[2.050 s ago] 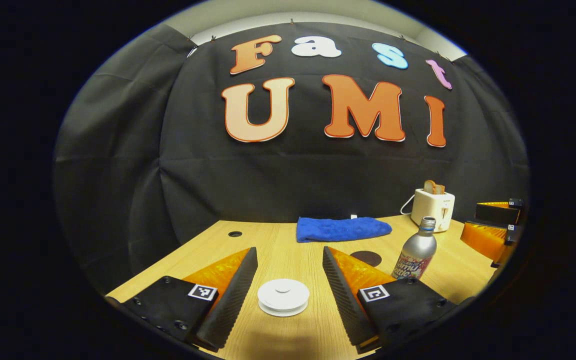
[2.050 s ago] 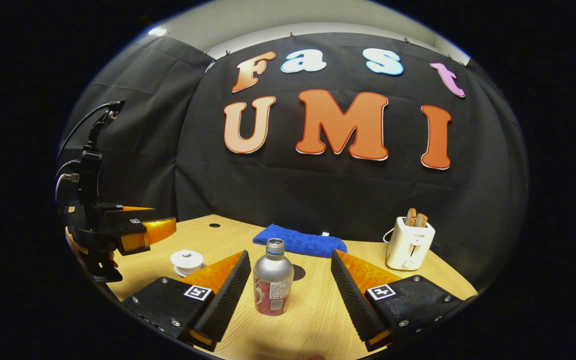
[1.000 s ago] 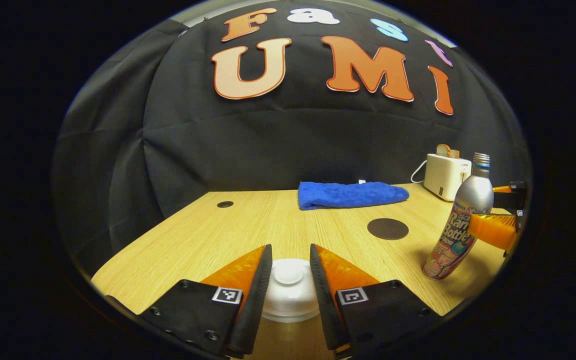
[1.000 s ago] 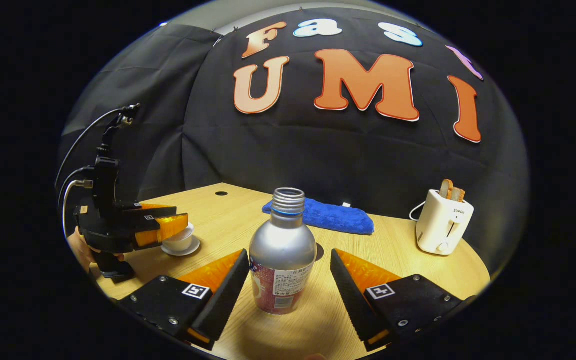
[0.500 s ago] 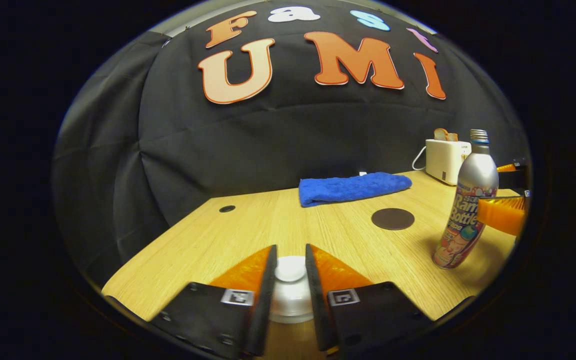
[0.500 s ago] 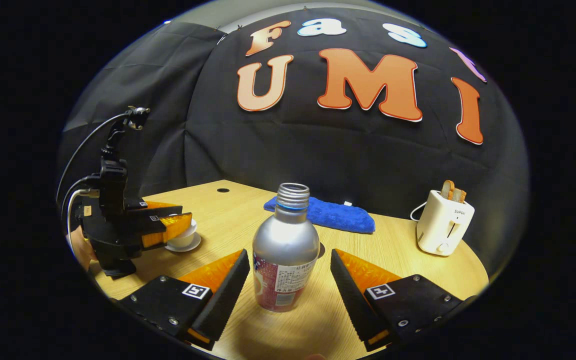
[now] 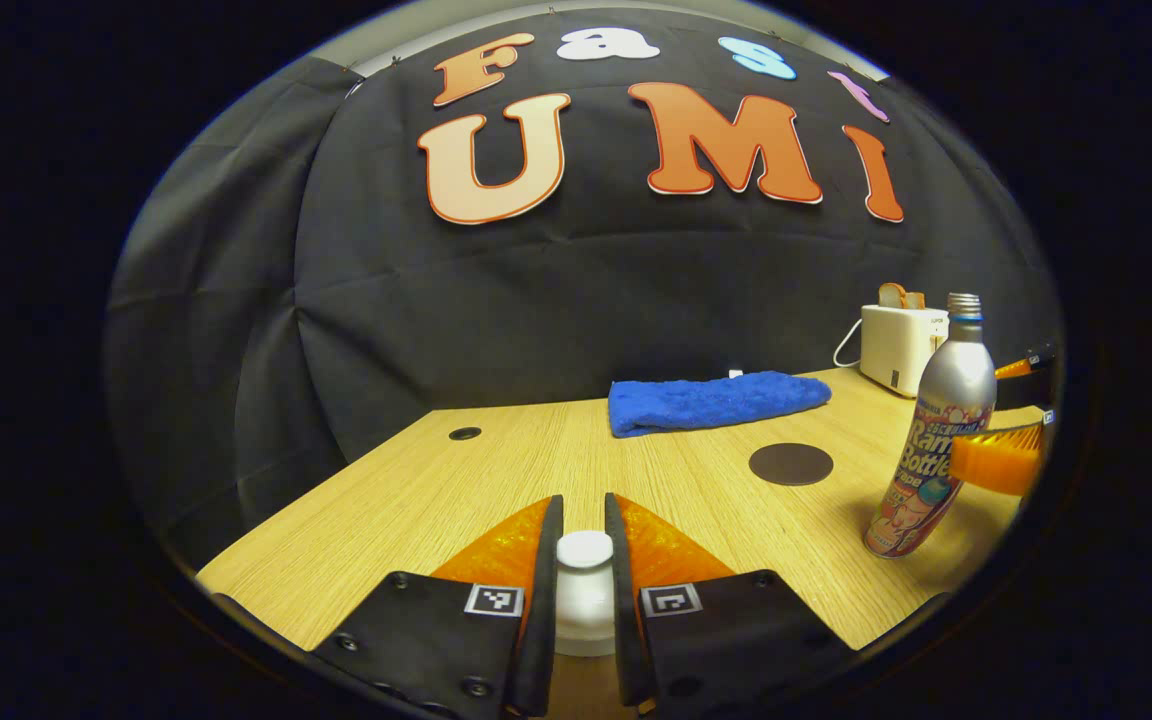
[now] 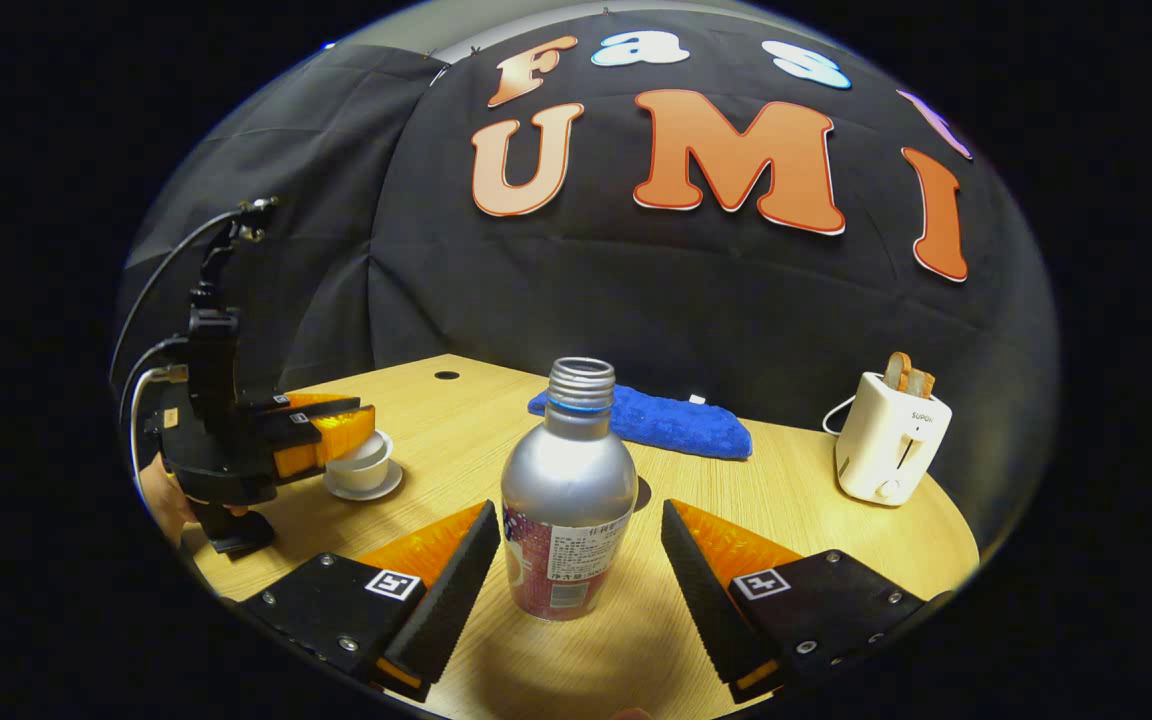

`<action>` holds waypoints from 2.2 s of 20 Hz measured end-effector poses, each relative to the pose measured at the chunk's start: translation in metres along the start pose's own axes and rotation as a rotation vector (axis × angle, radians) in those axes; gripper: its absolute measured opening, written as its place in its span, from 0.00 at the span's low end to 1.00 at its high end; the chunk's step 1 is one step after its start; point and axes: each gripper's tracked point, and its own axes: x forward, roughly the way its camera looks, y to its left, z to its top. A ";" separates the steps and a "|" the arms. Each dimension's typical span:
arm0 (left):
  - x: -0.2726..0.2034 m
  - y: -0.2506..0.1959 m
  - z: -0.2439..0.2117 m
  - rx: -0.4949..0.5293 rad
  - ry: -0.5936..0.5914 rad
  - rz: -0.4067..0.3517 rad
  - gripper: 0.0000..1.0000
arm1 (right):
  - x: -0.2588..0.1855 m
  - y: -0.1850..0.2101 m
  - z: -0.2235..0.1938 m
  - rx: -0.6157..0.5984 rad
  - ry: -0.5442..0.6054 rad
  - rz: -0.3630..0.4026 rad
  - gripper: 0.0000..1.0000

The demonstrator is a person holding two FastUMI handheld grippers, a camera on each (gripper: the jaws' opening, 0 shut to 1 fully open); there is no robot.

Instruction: Open the teacup lid with one hand, grasp the water bottle and pour water into the teacup with the other hand; after pouring, place the water bottle on the coaster and then close the teacup lid.

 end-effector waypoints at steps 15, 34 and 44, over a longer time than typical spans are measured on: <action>-0.053 0.056 0.025 -0.037 -0.030 0.108 0.29 | 0.009 0.018 -0.024 -0.083 0.149 0.004 0.76; -0.113 0.167 0.004 -0.051 0.001 0.256 0.29 | 0.026 0.007 0.043 -0.678 0.188 -0.107 0.75; -0.119 0.185 0.000 -0.063 -0.006 0.267 0.29 | 0.049 0.033 0.058 -0.992 0.141 -0.153 0.75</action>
